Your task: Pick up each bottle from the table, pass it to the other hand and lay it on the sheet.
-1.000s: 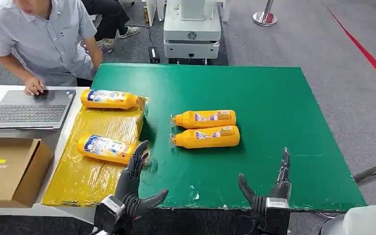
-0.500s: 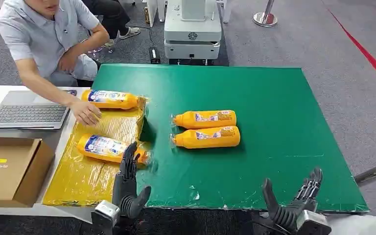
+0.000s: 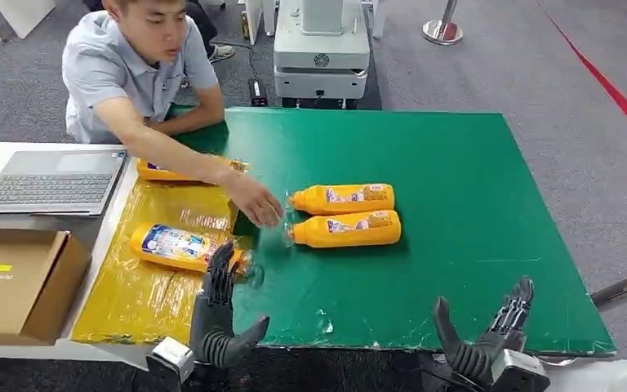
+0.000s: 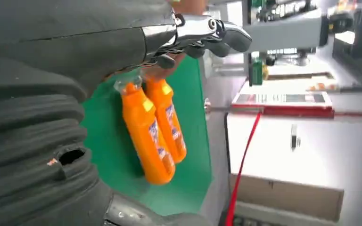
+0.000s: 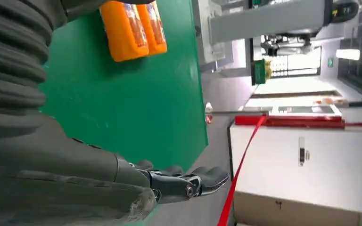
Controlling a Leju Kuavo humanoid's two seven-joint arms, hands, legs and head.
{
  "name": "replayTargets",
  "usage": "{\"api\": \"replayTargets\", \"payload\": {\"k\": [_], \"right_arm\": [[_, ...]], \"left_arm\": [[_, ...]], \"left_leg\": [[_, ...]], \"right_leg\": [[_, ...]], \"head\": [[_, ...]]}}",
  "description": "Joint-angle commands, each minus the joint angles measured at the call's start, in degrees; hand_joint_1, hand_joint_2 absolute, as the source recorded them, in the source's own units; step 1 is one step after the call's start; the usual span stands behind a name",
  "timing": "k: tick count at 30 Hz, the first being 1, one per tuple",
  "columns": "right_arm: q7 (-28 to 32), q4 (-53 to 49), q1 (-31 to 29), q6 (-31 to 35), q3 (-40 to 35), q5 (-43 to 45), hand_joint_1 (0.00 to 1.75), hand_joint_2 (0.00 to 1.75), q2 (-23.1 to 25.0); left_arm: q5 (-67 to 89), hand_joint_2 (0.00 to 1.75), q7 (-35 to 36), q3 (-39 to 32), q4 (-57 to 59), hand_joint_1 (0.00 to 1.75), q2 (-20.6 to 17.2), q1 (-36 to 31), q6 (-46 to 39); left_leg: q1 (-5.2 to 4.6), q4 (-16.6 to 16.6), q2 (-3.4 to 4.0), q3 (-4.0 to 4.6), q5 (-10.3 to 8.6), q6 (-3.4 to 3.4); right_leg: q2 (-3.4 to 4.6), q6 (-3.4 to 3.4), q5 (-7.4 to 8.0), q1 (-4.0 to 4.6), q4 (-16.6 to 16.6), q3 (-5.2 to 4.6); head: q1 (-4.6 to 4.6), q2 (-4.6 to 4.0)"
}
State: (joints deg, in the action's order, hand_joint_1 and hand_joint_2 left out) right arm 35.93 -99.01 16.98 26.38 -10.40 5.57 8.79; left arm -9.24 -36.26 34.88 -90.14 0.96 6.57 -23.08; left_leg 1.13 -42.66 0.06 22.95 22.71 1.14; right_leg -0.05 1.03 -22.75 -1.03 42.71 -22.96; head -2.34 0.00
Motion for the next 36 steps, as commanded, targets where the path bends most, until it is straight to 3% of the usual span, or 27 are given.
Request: {"api": "replayTargets", "payload": {"k": [1,17,36], "right_arm": [[0.3,-1.5,-1.1,-0.9,-1.8,-1.3,0.00,1.75,-1.6],[-0.3,-1.9,-0.5,0.2,-3.1,-2.4,0.00,1.75,-2.4],[0.0,3.8,-4.6,1.4,-5.4,-3.9,0.00,1.75,-2.5]], "left_arm": [[2.3,1.75,-1.9,0.8,-0.8,0.00,-0.3,-1.1,-1.2],[4.8,1.75,-1.4,0.8,-2.2,0.00,-0.5,-0.5,-3.8],[8.0,1.75,0.7,0.8,-4.4,0.00,-1.8,0.1,-5.8]], "left_leg": [[0.00,0.0,0.00,0.00,0.00,0.00],[0.00,0.0,0.00,0.00,0.00,0.00],[0.00,0.0,0.00,0.00,0.00,0.00]], "right_leg": [[0.00,0.00,0.00,0.00,0.0,0.00],[0.00,0.00,0.00,0.00,0.0,0.00],[0.00,0.00,0.00,0.00,0.0,0.00]], "head": [[0.17,0.00],[0.17,0.00],[0.07,0.00]]}}
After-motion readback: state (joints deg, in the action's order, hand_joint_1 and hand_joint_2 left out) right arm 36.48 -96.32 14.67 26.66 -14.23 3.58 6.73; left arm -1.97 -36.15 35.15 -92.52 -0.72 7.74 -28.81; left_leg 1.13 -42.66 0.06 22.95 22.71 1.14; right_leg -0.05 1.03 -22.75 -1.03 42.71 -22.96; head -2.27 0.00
